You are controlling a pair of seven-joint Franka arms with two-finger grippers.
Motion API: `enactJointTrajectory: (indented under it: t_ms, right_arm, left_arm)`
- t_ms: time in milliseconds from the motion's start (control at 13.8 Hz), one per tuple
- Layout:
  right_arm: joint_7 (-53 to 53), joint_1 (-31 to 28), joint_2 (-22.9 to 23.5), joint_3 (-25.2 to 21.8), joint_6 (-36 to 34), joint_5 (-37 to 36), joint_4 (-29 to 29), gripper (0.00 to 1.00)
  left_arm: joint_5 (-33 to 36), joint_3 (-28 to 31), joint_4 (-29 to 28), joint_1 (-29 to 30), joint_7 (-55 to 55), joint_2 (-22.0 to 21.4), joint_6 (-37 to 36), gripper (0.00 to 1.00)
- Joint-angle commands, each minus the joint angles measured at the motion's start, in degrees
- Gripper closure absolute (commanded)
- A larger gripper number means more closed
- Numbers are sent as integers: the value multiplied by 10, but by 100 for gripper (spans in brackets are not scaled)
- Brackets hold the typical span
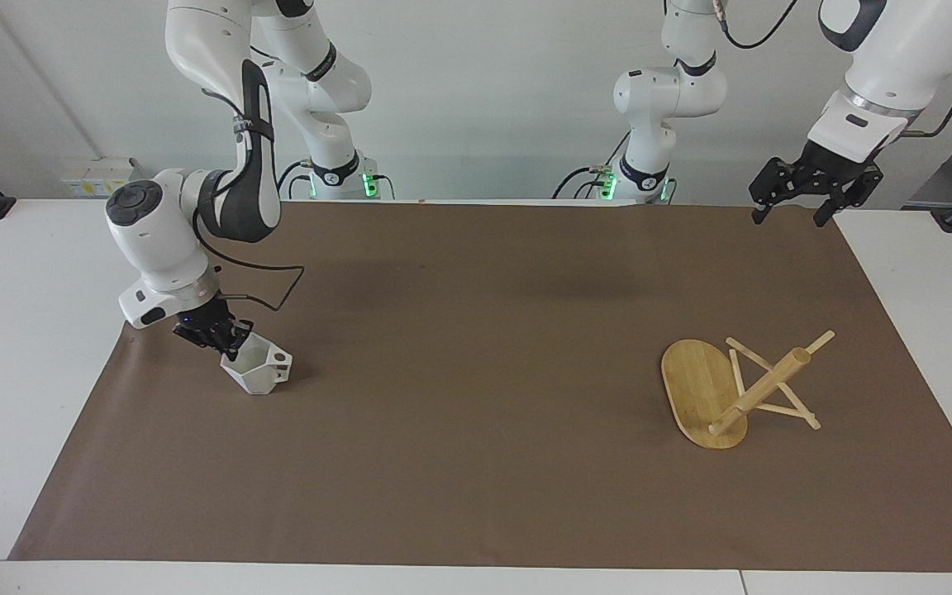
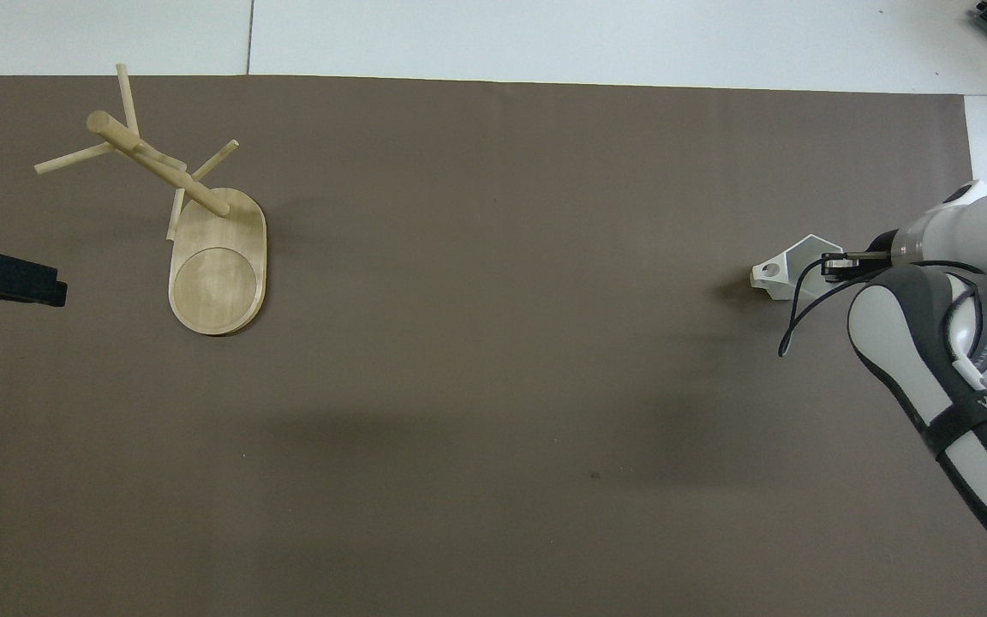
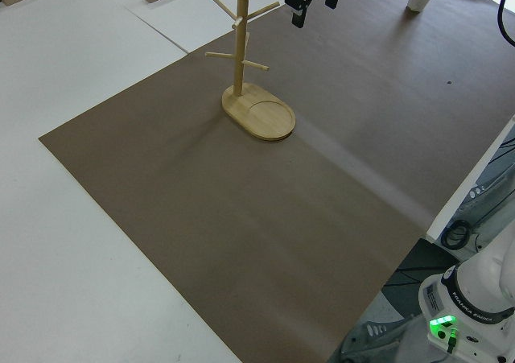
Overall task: Hang cup on rack
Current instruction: 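Close the right gripper on the white mug's handle, then lift the mug with the right gripper while the left gripper approaches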
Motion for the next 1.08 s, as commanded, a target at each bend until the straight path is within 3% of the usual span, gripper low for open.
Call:
enactJointTrajectory:
  t_ms: [0,650,867,1011]
  right_arm:
    - [-11,-2,-8,3,-1,-1,-5,100]
    - [-10,1,-6,7,-90,7,70,100]
    - [-1,1,-5,17,-147,19,124,100]
    - [3,1,-9,19,-168,29,143,100]
  left_arm:
    - [10,-5,-18,7,-4,-15,3,0]
    - [7,-12,-41,-4,-55,-27,-3,0]
    - [-6,-13,-89,-15,-77,-58,-52,0]
    - [-6,-13,-124,-37,-117,-76,-45,0]
